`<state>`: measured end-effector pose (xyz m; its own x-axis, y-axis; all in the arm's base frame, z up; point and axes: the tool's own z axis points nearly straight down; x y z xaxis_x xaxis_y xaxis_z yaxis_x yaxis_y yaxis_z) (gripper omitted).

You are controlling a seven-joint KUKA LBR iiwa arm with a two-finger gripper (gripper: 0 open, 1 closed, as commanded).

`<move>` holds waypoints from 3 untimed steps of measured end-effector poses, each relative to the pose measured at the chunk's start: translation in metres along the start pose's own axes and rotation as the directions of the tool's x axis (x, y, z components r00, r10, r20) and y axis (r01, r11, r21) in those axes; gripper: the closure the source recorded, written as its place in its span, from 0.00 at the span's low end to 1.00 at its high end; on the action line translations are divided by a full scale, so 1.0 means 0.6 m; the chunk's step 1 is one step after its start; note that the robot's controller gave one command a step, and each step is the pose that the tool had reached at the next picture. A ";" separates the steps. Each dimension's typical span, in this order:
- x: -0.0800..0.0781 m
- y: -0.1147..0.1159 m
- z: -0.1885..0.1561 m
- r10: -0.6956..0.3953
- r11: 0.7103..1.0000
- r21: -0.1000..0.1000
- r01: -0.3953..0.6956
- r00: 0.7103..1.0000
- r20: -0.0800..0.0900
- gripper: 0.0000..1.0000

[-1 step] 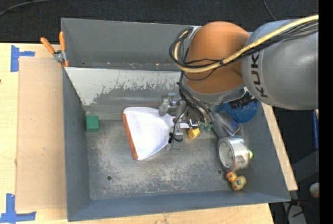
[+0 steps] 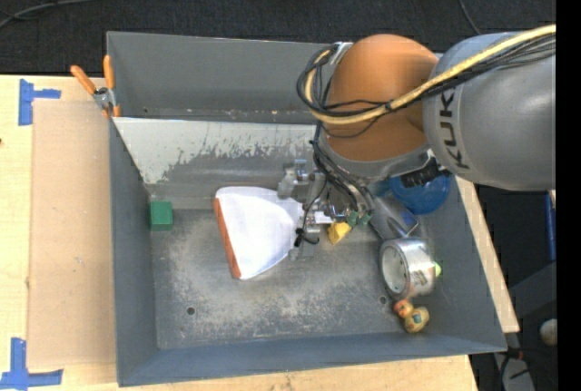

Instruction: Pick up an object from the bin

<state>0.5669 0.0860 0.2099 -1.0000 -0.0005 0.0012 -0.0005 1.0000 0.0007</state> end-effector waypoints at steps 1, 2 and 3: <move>-0.008 -0.021 0.096 -0.152 0.988 0.000 0.152 0.988 0.000 0.00; -0.026 -0.060 0.231 -0.434 0.901 0.000 0.434 0.901 0.003 0.00; -0.030 -0.055 0.236 -0.401 0.916 -0.001 0.401 0.916 0.003 0.00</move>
Offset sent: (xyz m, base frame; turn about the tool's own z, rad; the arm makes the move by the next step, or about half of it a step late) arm 0.0160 -0.0379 -0.1399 -0.4493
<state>0.5845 0.0534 0.0685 -0.9158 -0.4017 -0.0025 -0.4017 0.9158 0.0017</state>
